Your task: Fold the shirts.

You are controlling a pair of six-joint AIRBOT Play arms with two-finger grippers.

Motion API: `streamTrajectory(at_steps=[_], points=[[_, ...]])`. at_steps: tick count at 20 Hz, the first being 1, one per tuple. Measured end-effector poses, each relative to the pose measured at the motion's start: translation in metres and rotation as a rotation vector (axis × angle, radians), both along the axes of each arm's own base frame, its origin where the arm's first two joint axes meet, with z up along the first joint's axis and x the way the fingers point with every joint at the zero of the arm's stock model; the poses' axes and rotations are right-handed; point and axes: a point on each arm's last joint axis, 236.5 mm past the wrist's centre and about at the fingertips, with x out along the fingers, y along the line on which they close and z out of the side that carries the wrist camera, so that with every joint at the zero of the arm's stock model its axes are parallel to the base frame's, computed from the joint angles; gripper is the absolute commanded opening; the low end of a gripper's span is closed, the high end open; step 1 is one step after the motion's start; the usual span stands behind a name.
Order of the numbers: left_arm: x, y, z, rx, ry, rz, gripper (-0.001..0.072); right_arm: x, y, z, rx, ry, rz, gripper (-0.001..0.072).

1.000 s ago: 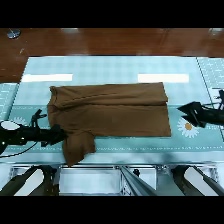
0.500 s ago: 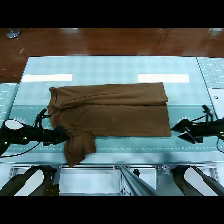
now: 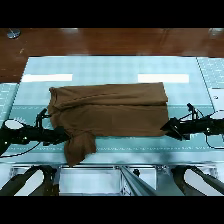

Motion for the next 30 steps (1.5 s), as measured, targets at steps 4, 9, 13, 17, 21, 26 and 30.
streamTrajectory(at_steps=[4, 9, 13, 17, 21, 26, 30], points=[[0.001, 0.0, 0.001, -0.001, -0.002, 0.002, 0.0021, 0.011, 0.0, 0.0, -0.002, -0.051, -0.004, 0.0035], [0.03, 0.014, 0.021, 0.008, -0.07, 0.031, 0.0021, 0.032, -0.003, 0.017, -0.005, -0.125, 0.03, 0.0035], [0.072, 0.037, 0.054, 0.038, -0.178, 0.064, 0.0021, 0.071, -0.012, 0.05, -0.02, -0.237, 0.02, 0.0035], [0.124, 0.046, 0.074, 0.046, -0.272, 0.099, 0.0021, 0.117, -0.01, 0.075, -0.032, -0.339, 0.031, 0.0035], [0.185, 0.044, 0.088, 0.018, -0.326, 0.119, 0.0021, 0.166, -0.006, 0.076, -0.028, -0.359, 0.013, 0.0035], [0.244, 0.046, 0.081, 0.002, -0.33, 0.132, 0.0021, 0.218, -0.008, 0.068, 0.011, -0.354, -0.029, 0.0035], [0.273, 0.047, 0.069, -0.013, -0.313, 0.134, 0.0022, 0.245, -0.004, 0.062, 0.045, -0.356, -0.043, 0.0036]])
